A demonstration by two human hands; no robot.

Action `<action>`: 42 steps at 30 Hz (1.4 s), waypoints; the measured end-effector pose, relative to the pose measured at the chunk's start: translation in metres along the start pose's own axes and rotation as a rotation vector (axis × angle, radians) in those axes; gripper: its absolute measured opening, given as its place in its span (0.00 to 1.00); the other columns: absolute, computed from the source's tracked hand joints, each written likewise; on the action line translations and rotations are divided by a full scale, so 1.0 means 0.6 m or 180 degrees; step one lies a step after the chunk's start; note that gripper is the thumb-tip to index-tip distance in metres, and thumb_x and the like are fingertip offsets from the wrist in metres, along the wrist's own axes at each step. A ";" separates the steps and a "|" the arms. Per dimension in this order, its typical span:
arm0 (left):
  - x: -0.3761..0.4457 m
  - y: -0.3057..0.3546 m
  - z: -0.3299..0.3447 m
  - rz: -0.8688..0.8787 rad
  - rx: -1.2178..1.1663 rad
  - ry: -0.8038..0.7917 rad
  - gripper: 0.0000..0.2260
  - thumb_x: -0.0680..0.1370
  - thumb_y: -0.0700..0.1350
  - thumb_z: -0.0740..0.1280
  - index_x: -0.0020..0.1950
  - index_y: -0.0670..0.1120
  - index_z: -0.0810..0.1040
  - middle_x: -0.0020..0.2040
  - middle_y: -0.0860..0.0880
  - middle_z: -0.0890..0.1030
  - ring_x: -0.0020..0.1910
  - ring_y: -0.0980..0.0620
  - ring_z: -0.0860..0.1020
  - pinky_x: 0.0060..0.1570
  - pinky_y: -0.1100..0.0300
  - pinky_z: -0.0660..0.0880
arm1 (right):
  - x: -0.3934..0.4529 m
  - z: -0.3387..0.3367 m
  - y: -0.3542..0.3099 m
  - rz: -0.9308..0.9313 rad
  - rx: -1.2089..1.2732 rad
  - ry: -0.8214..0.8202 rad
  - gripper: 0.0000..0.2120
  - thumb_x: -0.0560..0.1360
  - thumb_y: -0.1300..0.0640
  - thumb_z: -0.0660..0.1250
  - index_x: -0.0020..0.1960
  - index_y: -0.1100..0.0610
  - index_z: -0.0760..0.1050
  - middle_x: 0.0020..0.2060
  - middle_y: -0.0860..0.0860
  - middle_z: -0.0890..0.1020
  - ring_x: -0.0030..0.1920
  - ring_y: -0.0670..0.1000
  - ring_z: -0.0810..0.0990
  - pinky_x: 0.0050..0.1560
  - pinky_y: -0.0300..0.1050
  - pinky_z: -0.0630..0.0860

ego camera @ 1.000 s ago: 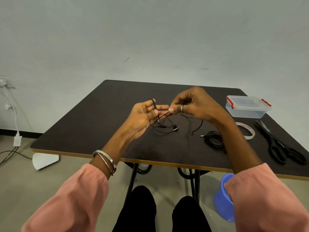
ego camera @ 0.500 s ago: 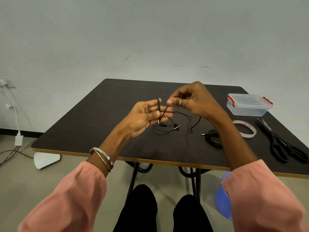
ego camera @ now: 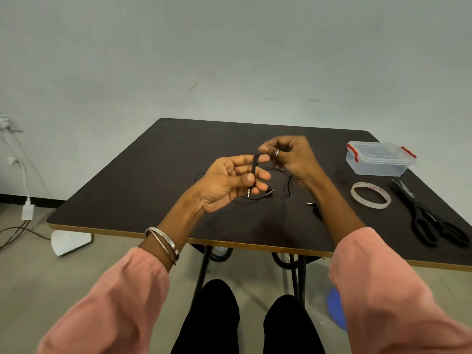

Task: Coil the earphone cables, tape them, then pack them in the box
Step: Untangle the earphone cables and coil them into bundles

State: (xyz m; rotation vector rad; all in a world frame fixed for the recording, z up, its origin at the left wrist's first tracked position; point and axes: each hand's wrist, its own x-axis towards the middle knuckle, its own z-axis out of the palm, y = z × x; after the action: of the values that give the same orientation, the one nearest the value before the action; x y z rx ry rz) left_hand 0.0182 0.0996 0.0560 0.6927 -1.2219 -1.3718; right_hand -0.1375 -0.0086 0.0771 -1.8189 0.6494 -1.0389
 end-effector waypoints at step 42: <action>-0.009 -0.026 0.004 -0.0250 0.0219 0.0146 0.19 0.78 0.32 0.61 0.68 0.43 0.70 0.52 0.42 0.84 0.45 0.50 0.84 0.45 0.61 0.80 | 0.002 -0.003 -0.086 -0.0271 -0.1065 -0.0087 0.05 0.75 0.64 0.69 0.48 0.65 0.81 0.33 0.49 0.81 0.27 0.38 0.76 0.29 0.30 0.70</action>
State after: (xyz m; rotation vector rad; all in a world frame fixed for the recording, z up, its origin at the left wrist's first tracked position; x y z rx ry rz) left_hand 0.0117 0.1028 0.0412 0.8238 -1.2212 -1.3759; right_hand -0.1382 0.0125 0.1242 -2.1622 0.7706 -1.0038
